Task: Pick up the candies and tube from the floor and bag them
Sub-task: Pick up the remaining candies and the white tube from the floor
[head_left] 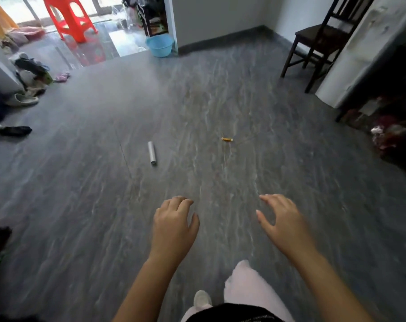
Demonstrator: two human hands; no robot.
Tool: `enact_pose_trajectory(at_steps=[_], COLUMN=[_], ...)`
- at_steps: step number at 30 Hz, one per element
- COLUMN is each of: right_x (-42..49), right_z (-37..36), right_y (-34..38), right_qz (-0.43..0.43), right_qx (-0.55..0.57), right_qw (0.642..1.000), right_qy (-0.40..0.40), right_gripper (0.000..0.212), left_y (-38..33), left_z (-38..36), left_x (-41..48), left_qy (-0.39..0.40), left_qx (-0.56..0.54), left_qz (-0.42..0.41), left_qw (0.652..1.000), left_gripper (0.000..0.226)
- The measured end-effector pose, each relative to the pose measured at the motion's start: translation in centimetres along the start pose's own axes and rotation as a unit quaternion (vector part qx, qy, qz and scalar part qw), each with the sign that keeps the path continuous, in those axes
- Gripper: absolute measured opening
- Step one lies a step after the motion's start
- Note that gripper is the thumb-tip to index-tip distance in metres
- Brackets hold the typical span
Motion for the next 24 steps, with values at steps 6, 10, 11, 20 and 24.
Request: enact_pose_trajectory(at_steps=[6,10,11,20,24], right_x=[16.0,27.9,30.6,49.7,57.2], right_z=[-3.2,-4.7,-4.7,-8.3,-14.2], right_y=[-0.7,0.7,1.3,7.8,9.9], right_qz=[-0.018,-0.003,-0.003,0.023,0.007], right_qx=[0.003,0.022,0.028,0.026,0.025], right_qw=[1.0,0.998,0.997,0.994,0.991], right_qy=[0.021,0.064,0.07,0.103,0.131], right_gripper=[0.048,0.057,0.055,0.031,0.039], left_y=[4.8,8.0,8.9,18.4,25.6], left_z=[-3.6,-4.2,-3.9,-4.3,-8.0], left_x=[13.8,24.2,26.5,42.0,49.2], left_qy=[-0.01,-0.001,-0.005,-0.022,-0.005], left_qx=[0.008,0.033,0.04,0.047,0.024], left_qz=[0.014,0.027,0.033,0.09,0.089], left_qw=[1.0,0.999,0.999,0.995,0.996], left_gripper=[0.036,0.037,0.037,0.038,0.034])
Point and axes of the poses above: each hand's wrist, its own x-axis towards the middle knuckle, its own z-axis out of the back of the hand, y = z × x, the point moved 7 cm from there along x, towards the middle knuckle, and after that the axes turned 11 degrees about -z, right-handed, at the moved point
